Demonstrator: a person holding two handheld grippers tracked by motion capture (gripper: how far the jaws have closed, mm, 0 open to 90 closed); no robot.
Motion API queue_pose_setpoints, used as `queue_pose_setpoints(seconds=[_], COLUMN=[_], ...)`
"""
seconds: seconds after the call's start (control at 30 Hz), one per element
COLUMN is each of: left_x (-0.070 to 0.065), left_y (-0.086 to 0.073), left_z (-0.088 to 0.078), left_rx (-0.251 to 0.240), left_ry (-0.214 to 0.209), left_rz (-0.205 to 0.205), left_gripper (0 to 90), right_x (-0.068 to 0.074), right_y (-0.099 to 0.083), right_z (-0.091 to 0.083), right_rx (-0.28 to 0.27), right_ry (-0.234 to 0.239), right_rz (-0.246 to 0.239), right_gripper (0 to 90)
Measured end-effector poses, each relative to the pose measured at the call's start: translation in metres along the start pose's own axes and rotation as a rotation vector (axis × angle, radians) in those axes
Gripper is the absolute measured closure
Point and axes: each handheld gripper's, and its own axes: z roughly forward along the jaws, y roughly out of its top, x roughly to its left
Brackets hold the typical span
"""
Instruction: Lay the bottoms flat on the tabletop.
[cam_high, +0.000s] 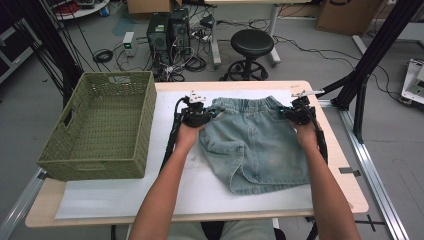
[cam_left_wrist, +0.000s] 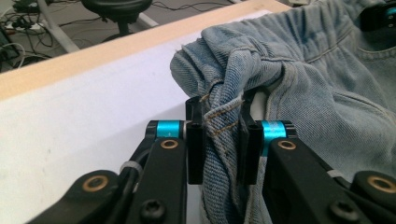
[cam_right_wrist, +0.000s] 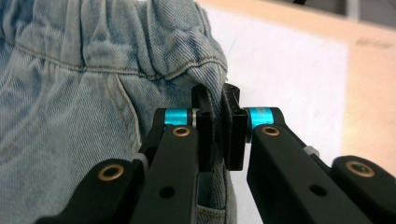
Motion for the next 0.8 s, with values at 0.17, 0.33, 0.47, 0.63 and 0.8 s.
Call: queue_pose_setpoints(seconds=[0.17,0.33,0.47,0.63,0.8], left_x=[-0.002,-0.019,-0.049,-0.063,-0.068], left_y=[-0.002,-0.004,-0.013,-0.034,-0.046], left_z=[-0.001,-0.013,-0.009,0.003,0.004], left_rx=[0.035,-0.030,0.036,0.129,0.217], left_ry=[0.007,-0.129,-0.271,-0.269,-0.225], left_rz=[-0.064,-0.046,0.046,0.064,0.118], left_gripper=[47.5,48.5,48.3,47.0,81.1], right_x=[-0.006,-0.005,0.005,0.018,0.020], right_y=[-0.008,-0.010,-0.006,-0.011,-0.037], right_z=[0.010,-0.001,-0.020,-0.043,-0.053], right_rx=[0.038,0.032,0.023,-0.012,0.027], right_ry=[-0.013,0.015,0.023,0.067,0.101], right_rz=[0.068,0.094,0.039,-0.025,-0.026], right_gripper=[73.9,62.0,58.2,56.2,53.2])
